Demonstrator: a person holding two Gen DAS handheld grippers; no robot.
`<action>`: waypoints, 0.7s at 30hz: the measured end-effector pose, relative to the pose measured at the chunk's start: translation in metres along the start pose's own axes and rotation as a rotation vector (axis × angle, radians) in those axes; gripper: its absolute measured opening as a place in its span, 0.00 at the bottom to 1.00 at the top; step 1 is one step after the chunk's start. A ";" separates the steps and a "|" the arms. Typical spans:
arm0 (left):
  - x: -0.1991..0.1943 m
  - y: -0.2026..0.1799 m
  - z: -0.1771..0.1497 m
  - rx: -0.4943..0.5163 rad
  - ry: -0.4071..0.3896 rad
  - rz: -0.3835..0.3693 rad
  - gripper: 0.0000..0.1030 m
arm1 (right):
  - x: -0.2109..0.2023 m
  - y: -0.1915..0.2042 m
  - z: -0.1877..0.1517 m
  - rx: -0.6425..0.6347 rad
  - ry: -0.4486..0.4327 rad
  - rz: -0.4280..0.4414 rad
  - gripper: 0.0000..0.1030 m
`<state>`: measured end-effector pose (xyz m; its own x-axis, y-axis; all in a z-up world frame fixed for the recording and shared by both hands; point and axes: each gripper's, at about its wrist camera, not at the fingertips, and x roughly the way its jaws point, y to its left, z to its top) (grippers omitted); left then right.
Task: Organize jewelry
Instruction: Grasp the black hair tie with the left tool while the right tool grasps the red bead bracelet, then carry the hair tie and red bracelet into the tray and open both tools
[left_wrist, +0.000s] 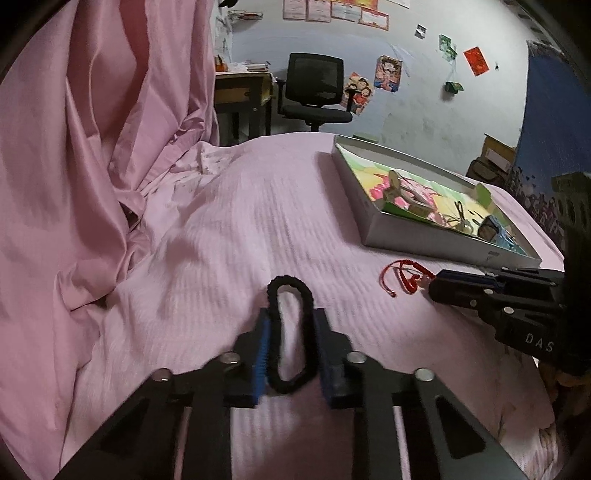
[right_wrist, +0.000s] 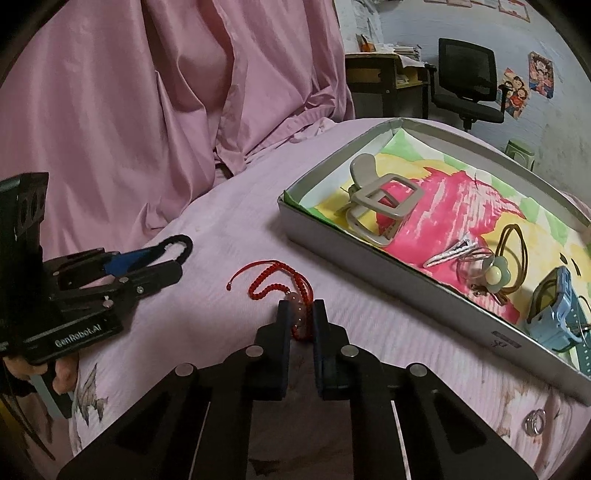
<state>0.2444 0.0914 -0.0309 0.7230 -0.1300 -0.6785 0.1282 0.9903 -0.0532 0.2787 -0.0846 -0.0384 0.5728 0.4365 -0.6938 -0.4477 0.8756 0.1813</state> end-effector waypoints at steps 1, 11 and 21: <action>-0.001 -0.004 0.000 0.014 -0.002 0.001 0.08 | -0.001 -0.001 -0.001 0.008 -0.005 0.001 0.09; -0.013 -0.024 0.005 0.060 -0.051 -0.018 0.06 | -0.021 -0.016 -0.008 0.090 -0.090 0.017 0.09; -0.024 -0.069 0.030 0.150 -0.138 -0.084 0.06 | -0.056 -0.044 -0.014 0.175 -0.226 -0.029 0.09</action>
<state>0.2382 0.0248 0.0111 0.7905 -0.2274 -0.5687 0.2841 0.9587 0.0116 0.2565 -0.1503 -0.0170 0.7307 0.4288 -0.5312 -0.3147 0.9021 0.2952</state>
